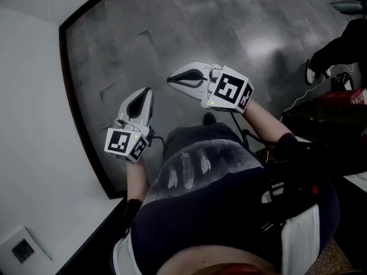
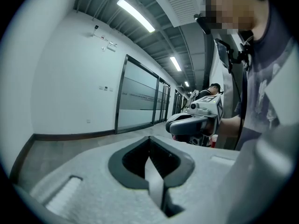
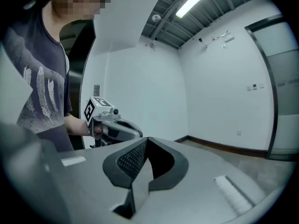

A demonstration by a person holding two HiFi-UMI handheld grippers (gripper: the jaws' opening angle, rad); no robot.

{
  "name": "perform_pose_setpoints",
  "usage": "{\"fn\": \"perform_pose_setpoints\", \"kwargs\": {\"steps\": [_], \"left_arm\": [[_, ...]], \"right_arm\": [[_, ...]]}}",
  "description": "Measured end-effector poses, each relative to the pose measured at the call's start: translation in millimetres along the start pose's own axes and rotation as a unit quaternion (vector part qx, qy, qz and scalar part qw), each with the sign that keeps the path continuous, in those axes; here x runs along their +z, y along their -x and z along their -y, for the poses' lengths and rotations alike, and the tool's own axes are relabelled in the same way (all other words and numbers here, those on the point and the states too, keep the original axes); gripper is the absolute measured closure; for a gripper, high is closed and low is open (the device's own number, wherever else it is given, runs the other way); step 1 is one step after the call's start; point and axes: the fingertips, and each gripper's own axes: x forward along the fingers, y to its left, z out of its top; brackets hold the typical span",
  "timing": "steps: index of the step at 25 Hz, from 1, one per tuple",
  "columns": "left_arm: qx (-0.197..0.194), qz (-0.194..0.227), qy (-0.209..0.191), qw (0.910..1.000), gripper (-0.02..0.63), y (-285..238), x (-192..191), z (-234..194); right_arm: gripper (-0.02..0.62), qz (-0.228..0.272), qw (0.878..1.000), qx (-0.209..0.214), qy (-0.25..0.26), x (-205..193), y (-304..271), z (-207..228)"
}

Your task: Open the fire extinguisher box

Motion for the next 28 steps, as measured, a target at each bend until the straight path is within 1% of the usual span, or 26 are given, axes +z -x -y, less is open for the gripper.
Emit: {"fn": "perform_pose_setpoints", "kwargs": {"steps": [4,7,9,12,16,21,24,28], "left_arm": [[-0.006,-0.018,0.002,0.9998,0.606,-14.2,2.7,-6.3],[0.0,-0.024,-0.005,0.9997,0.606,-19.2,0.8,-26.0],[-0.006,-0.027,-0.016,0.9995,0.606,-24.5,-0.9,-40.3],[-0.025,-0.03,-0.011,0.9992,0.606,-32.2,-2.9,-69.5],[-0.047,-0.017,-0.004,0.9987,0.606,-41.0,5.7,-115.1],[-0.075,-0.019,0.001,0.997,0.606,-46.8,6.2,-163.8],[-0.074,-0.032,0.001,0.9968,0.606,-54.9,0.6,-192.8],[-0.071,-0.038,0.016,0.9966,0.606,-57.5,-6.7,-218.7]], "right_arm": [[0.594,0.01,1.0,-0.005,-0.021,-0.3,3.6,18.1],[0.594,0.012,0.999,-0.018,-0.026,-0.9,-4.3,32.8],[0.594,0.007,0.999,-0.028,-0.026,-0.2,-12.7,42.7],[0.594,0.0,0.999,-0.043,-0.033,3.0,-32.7,58.5],[0.594,0.01,0.997,-0.046,-0.069,13.2,-70.1,77.6],[0.594,-0.006,0.996,-0.063,-0.064,21.0,-114.2,94.4],[0.594,-0.011,0.995,-0.072,-0.074,21.8,-128.8,108.7],[0.595,-0.006,0.992,-0.079,-0.097,19.5,-143.2,122.5]]}}
